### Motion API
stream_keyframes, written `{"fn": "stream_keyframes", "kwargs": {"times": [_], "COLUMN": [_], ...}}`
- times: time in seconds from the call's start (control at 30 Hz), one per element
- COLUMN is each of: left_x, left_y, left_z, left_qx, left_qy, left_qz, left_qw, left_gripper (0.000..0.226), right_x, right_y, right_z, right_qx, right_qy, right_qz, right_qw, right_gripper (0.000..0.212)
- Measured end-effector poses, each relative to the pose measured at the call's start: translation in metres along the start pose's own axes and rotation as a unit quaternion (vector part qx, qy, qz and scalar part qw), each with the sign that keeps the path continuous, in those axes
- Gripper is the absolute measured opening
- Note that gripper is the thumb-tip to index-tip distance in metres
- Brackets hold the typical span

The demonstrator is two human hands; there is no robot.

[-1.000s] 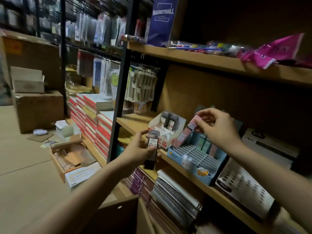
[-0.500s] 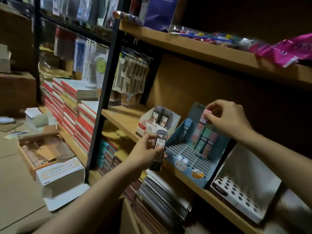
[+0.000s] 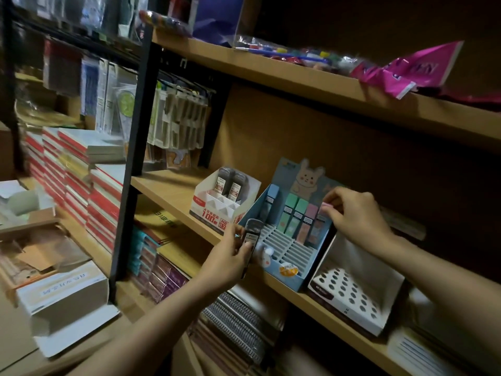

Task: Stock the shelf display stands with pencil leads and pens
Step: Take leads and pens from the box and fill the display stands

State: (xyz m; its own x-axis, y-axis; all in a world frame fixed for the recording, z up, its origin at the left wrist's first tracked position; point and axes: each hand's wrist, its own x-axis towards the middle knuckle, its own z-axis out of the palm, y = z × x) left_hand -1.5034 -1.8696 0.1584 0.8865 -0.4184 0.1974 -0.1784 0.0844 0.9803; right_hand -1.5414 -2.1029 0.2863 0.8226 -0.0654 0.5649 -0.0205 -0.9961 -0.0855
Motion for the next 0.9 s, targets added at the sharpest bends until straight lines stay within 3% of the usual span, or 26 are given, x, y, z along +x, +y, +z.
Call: {"fn": "stream_keyframes", "kwargs": {"times": [0.27,0.47,0.63,0.9], "left_x": [-0.004,-0.005,-0.003,-0.003], "left_y": [0.000,0.001,-0.001,0.000], "left_z": [0.002,0.002,0.002,0.000], "left_qx": [0.011,0.005,0.003,-0.057], "left_qy": [-0.001,-0.001,0.001,0.009], "left_qz": [-0.008,-0.014,-0.018,-0.041], "left_qw": [1.000,1.000,1.000,0.998], "left_gripper": [0.012,0.013,0.013,0.010], "right_x": [0.000,0.001,-0.002,-0.010], "right_y": [0.004,0.000,-0.001,-0.004], "right_z": [0.008,0.006,0.016,0.020], "right_qx": [-0.003,-0.171,-0.287,-0.304], "right_qy": [-0.010,0.037,0.013,-0.014], "right_qz": [0.019,-0.034,-0.044,-0.025], "right_qw": [1.000,0.984,0.957,0.952], "right_gripper": [0.011,0.018,0.018,0.023]}}
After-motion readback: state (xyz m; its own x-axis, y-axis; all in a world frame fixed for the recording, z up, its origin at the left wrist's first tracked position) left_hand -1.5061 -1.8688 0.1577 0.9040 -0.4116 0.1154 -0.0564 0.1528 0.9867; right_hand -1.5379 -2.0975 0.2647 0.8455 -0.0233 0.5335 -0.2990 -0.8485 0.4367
